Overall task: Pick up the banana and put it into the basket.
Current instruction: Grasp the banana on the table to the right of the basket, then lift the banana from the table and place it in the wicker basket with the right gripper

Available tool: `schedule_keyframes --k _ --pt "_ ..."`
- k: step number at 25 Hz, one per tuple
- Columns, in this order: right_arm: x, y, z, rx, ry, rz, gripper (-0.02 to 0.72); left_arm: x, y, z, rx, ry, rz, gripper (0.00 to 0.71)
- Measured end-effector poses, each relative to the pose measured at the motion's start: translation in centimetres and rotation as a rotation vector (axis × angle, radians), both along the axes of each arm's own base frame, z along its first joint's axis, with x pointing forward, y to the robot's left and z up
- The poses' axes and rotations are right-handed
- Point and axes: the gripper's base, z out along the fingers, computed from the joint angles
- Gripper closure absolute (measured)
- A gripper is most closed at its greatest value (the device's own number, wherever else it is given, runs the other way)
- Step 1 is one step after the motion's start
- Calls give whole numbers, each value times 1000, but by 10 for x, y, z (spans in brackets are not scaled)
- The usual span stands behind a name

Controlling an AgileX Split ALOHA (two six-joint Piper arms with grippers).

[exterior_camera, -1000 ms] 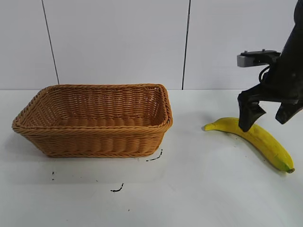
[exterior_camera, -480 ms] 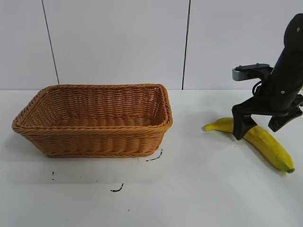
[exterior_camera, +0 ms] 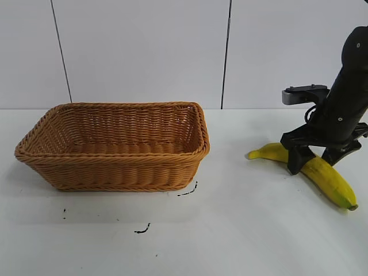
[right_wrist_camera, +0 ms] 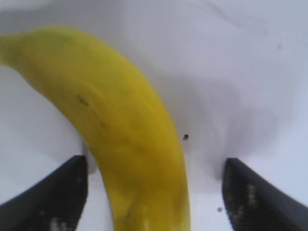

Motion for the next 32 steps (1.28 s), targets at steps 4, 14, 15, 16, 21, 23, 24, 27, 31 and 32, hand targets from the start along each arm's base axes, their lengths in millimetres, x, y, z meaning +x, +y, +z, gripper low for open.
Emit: schedule_keyframes --k 4,14,15,16,21,23,24,27,31,32 --pt "-6 0 33 1 -14 7 402 0 0 0 0 0 0 20" --pt "-17 2 135 26 -42 3 402 0 0 0 0 0 0 20" --pt "-15 4 145 29 -46 -2 402 0 0 0 0 0 0 20" --pt "-13 7 153 28 -51 -1 402 0 0 0 0 0 0 20" --pt "0 41 189 15 -137 76 402 0 0 0 0 0 0 20" --pt "7 60 194 17 -164 118 402 0 0 0 0 0 0 20" --pt "10 71 195 20 -175 143 402 0 0 0 0 0 0 20" --pt "20 104 193 28 -192 212 402 0 0 0 0 0 0 20" --pt "25 155 188 41 -219 319 402 0 0 0 -1 0 0 20" --pt "25 169 186 44 -230 351 402 0 0 0 -1 0 0 20"
